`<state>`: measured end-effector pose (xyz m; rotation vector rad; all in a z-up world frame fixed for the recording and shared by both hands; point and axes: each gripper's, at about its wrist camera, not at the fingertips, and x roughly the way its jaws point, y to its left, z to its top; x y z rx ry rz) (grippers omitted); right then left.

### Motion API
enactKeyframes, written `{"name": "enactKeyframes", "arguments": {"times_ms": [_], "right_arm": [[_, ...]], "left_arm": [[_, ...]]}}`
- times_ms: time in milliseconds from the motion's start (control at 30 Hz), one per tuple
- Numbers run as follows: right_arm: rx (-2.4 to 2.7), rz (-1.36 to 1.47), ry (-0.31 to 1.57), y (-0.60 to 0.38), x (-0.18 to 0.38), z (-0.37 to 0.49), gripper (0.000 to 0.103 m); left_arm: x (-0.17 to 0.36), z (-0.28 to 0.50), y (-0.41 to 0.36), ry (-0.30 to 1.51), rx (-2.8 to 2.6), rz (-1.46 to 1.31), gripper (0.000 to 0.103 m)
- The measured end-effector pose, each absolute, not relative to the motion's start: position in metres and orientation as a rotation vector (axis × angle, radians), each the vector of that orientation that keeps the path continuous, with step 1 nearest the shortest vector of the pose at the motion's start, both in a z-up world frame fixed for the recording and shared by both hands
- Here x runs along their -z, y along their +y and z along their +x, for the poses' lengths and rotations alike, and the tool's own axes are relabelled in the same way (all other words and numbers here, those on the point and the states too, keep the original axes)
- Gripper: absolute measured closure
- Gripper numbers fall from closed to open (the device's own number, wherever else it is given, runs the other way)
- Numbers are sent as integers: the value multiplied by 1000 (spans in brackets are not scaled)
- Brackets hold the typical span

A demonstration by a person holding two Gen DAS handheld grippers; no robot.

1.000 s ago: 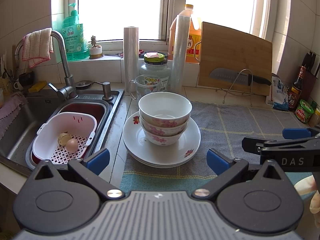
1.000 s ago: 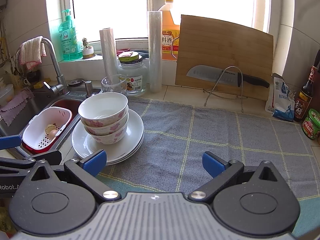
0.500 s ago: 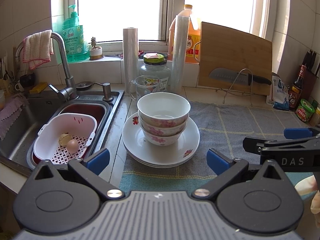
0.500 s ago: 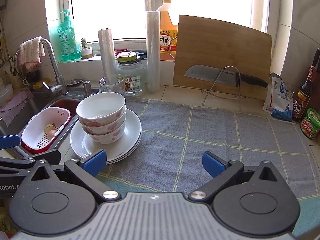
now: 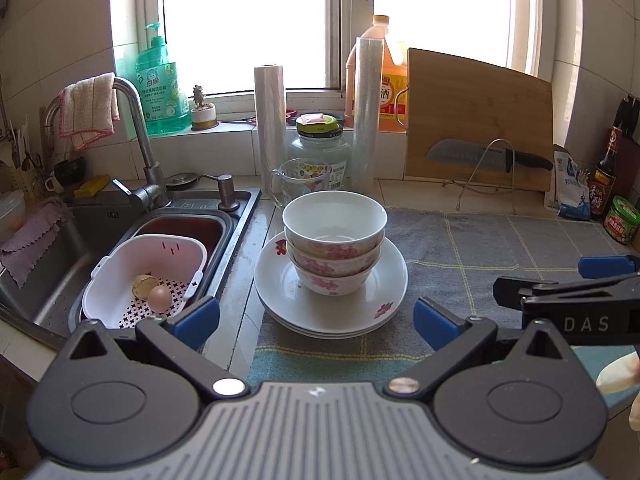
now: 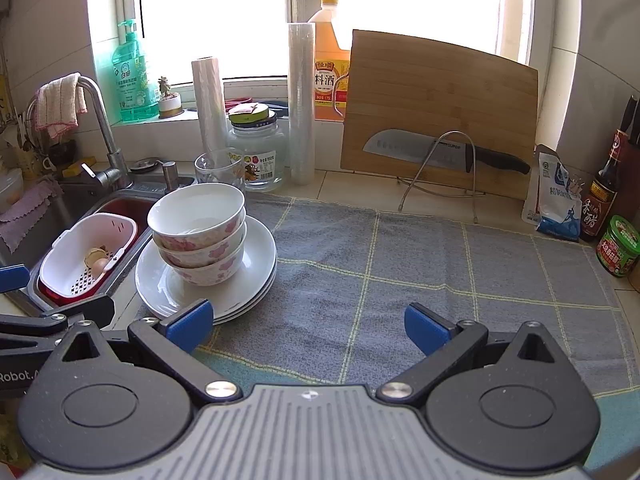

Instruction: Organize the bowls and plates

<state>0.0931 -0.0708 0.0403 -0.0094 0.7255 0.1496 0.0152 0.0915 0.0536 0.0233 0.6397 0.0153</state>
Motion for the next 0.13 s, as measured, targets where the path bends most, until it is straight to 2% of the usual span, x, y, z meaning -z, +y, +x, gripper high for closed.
{"name": "enactKeyframes", "arguments": {"times_ms": [133], "right_arm": [[-149, -9, 726, -71, -40, 93, 0]], "left_arm": [[-54, 15, 90, 641, -17, 23, 1]]}}
